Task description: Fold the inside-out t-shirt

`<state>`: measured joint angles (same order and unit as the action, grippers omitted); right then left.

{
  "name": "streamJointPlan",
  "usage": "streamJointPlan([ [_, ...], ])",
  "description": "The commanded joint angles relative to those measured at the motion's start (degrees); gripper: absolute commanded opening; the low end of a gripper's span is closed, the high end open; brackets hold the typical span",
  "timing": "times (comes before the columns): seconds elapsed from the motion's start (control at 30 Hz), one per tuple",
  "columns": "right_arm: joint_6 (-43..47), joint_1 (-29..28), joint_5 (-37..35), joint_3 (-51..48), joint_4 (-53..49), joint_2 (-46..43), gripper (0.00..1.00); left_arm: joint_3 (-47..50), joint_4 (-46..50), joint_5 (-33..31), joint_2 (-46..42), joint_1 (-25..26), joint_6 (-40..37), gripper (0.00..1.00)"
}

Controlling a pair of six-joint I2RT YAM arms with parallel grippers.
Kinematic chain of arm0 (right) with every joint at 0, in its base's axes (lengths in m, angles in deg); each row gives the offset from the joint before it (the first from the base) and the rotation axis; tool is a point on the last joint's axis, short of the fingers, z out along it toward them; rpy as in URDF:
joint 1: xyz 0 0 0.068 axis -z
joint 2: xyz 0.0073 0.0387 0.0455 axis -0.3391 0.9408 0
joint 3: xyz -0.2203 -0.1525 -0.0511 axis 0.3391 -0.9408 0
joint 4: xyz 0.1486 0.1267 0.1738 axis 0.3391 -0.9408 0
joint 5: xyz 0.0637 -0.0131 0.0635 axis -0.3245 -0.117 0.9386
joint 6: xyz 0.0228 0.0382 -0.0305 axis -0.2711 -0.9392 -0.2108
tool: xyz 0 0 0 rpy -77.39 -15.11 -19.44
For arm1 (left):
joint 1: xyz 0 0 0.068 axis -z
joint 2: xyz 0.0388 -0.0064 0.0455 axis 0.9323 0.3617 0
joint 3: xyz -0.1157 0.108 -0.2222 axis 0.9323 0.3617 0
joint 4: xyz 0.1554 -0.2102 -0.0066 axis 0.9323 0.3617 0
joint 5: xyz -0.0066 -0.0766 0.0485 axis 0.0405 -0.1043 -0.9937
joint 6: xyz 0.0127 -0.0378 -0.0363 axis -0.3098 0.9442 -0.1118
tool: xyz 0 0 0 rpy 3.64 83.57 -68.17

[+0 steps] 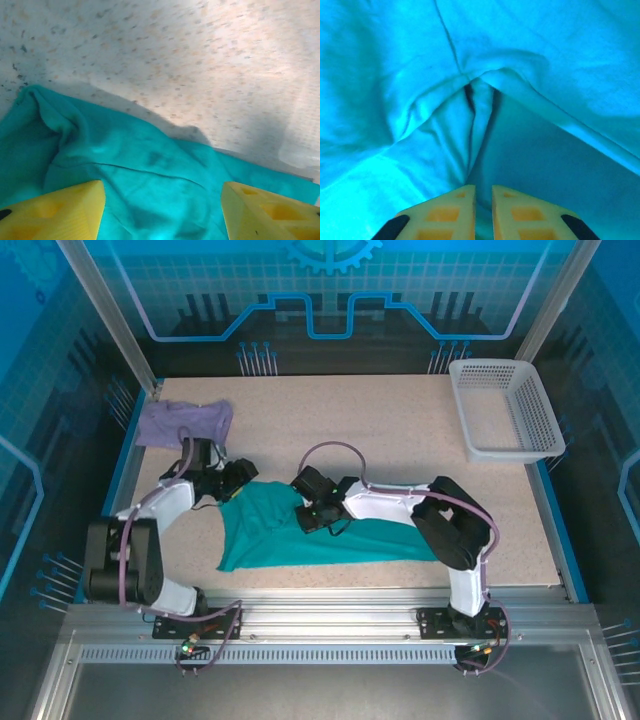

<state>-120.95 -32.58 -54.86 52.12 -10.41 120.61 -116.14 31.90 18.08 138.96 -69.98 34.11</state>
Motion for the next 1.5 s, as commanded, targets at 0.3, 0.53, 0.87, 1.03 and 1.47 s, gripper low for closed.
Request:
streamJointPlan([
  [0.3, 0.72, -0.85, 7.10, 4.75, 9.40, 2.27, 0.32, 13.46, -2.83, 10.29, -8.40, 4.55, 5.26, 0.45],
  [0.53, 1.82, -2.18, 8.54, 9.37, 5.00, 8.25, 0.31, 16.51, -3.32, 7.52, -5.36, 4.44, 4.99, 0.26],
  [0.87, 4.45, -1.74, 4.01, 9.67, -6.61, 11.02, 0.18, 20.24, 1.26, 3.00, -9.03, 4.36, 3.84, 0.18],
  [1.03, 6.59, -1.56, 4.55, 9.64, -7.28, 9.48, 0.20, 18.41, 3.94, 1.11, -13.34, 4.35, 2.86, 0.26],
  [1.47, 8.17, -0.11, 10.47, 0.62, 3.42, -7.38, 0.60, 11.17, 15.60, -13.46, -19.44, 3.84, -0.01, 0.87],
])
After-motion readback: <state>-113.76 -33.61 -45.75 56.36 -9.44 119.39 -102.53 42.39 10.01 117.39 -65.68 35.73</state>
